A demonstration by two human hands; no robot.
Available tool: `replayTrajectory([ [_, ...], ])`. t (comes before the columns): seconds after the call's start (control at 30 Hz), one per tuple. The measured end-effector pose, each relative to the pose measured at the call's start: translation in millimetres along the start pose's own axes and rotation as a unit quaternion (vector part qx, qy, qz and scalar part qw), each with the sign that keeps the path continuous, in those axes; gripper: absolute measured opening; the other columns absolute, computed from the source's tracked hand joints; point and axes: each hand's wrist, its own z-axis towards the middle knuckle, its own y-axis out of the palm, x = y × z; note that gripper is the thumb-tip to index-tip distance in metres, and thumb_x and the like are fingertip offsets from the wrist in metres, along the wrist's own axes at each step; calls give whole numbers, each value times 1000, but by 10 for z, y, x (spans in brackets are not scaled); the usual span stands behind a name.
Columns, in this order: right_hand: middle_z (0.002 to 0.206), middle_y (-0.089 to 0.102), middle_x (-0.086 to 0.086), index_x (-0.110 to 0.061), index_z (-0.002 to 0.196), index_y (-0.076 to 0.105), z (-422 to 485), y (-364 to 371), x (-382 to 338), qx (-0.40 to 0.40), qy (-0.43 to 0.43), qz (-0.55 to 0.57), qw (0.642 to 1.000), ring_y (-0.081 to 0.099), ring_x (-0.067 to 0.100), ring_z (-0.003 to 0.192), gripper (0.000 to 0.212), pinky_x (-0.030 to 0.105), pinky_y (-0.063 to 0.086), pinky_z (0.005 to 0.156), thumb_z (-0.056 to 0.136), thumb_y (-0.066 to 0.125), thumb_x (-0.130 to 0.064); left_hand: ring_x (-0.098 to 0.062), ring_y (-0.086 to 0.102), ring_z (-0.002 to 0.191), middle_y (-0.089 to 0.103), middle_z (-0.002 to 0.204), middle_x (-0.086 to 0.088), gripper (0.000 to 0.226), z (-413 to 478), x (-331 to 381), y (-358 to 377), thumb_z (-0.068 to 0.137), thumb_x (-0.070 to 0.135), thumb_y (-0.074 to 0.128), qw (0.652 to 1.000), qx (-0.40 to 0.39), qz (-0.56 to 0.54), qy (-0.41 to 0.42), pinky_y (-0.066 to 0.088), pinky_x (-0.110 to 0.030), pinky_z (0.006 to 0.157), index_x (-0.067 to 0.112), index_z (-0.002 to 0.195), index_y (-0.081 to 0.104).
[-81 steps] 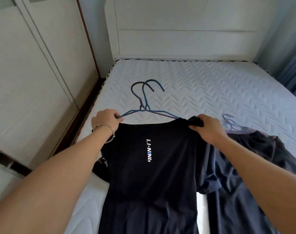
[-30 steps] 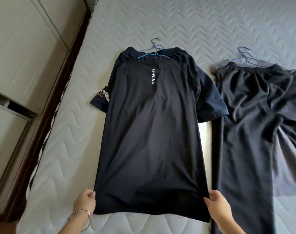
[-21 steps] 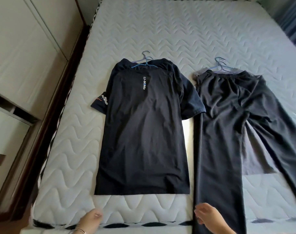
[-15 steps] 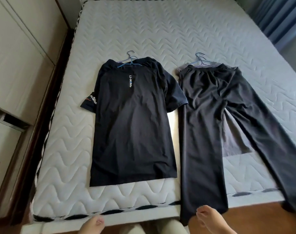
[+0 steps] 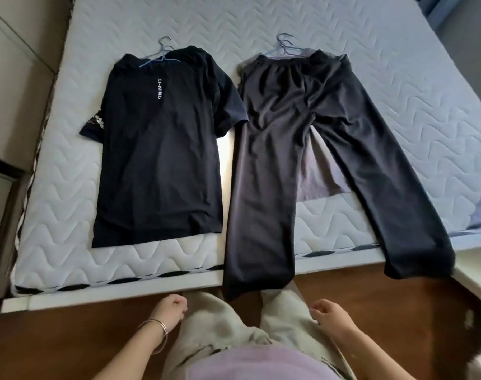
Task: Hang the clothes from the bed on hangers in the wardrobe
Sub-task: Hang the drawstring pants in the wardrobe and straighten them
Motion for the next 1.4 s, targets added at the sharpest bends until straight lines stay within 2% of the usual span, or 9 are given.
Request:
replayTrajectory([
  [0.17, 100, 70, 6, -17, 101, 62, 31, -765, 547, 34, 38, 2, 999, 64, 23, 93, 16, 31, 48, 82, 88, 51, -20, -18, 56, 84, 62, 82, -1, 19, -357, 342, 591, 88, 12, 55, 998, 17, -35, 54, 40, -24, 76, 24, 73, 59],
  [0.37, 91, 68, 2, -18, 100, 59, 101, -1183, 638, 63, 52, 11, 997, 65, 20, 88, 14, 30, 49, 81, 91, 49, -19, -20, 54, 73, 59, 77, -7, 24, -216, 531, 637, 88, 4, 53, 999, -30, -21, 24, 47, -29, 78, 18, 69, 55],
  [0.5, 74, 65, -1, -17, 94, 61, 93, -1095, 474, 39, 66, 53, 996, 59, 13, 62, 11, 21, 45, 55, 89, 51, -17, -18, 48, 62, 55, 73, -5, 24, -45, 729, 579, 90, 8, 49, 999, -48, -16, -17, 35, -17, 47, 14, 67, 53],
  [0.6, 66, 59, -1, -14, 93, 63, 226, -1168, 257, -18, 57, 76, 995, 52, 6, 46, 10, 14, 37, 41, 89, 53, -15, -22, 53, 73, 56, 70, -7, 16, 57, 1099, 574, 84, 13, 54, 999, -29, -40, 7, 37, -25, 61, 14, 68, 55],
  [0.73, 83, 64, 5, -11, 99, 61, 543, -1623, -138, -4, 15, 108, 994, 59, 14, 69, 13, 18, 47, 61, 92, 51, -16, -22, 55, 80, 60, 79, -3, 17, 157, 1862, 634, 90, 9, 52, 995, -37, -62, 73, 42, -27, 71, 19, 77, 58],
  [0.9, 89, 64, 10, -9, 103, 60, 1176, -2484, -650, -3, -29, 108, 994, 57, 15, 67, 17, 20, 40, 56, 93, 49, -14, -20, 57, 91, 63, 86, 0, 9, 393, 2995, 792, 89, 14, 54, 991, -3, -47, 123, 39, -26, 85, 18, 85, 62],
  [1.2, 88, 69, 16, -2, 77, 61, 2805, -3805, -1858, 68, -135, -16, 988, 62, 36, 96, 19, 33, 47, 81, 86, 46, -9, -18, 56, 108, 60, 123, -6, 29, 1460, 4871, 1183, 90, 17, 51, 978, 64, 38, 193, 38, -21, 88, 12, 118, 56],
  [1.3, 106, 66, 21, 6, 93, 61, 3381, -4052, -2513, 122, -194, -44, 972, 57, 36, 107, 25, 35, 47, 86, 88, 43, -12, -22, 45, 127, 50, 134, -8, 36, 2127, 5432, 1241, 92, 20, 49, 957, 117, 78, 253, 32, -27, 105, 10, 127, 50],
  [1.4, 114, 66, 10, -10, 106, 63, 3955, -4222, -3141, 158, -245, -40, 956, 58, 26, 104, 27, 27, 43, 82, 91, 42, -17, -20, 17, 144, 30, 151, -5, 48, 2824, 5969, 1299, 96, 31, 40, 922, 229, 134, 283, 14, -34, 116, 12, 139, 36],
])
